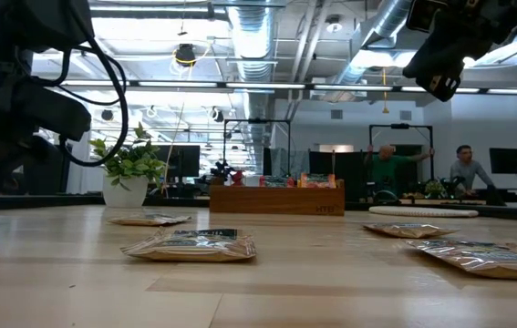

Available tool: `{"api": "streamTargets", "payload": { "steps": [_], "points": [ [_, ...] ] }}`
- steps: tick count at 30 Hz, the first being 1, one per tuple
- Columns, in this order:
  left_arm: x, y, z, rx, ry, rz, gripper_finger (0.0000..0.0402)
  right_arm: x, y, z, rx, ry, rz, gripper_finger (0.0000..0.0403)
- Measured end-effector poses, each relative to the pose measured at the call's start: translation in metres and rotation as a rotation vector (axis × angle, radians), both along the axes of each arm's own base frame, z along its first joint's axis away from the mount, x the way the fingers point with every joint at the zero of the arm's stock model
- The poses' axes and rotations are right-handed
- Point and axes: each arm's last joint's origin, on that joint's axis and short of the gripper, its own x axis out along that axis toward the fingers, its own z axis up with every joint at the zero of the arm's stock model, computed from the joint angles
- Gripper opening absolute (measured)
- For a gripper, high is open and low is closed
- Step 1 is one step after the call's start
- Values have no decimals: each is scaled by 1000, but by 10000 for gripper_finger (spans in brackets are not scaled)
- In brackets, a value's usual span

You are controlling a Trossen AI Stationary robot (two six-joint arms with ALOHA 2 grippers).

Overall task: Pick & Place Tea
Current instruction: Put the red tea bag into the middle section of the wooden organizer

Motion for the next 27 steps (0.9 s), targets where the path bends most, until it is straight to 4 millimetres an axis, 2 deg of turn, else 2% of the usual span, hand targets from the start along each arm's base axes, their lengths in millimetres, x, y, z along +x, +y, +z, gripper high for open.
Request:
{"api": "streamTargets", "payload": {
  "steps": [18,22,27],
  "points": [
    [3,-2,7,-55,-7,24,0,0,0,0,0,0,0,6],
    [2,-1,15,-51,-32,40,0,0,0,0,0,-1,-1,6],
    [3,1,35,24,-71,59,0,0,0,0,0,0,-1,6]
  ]
}}
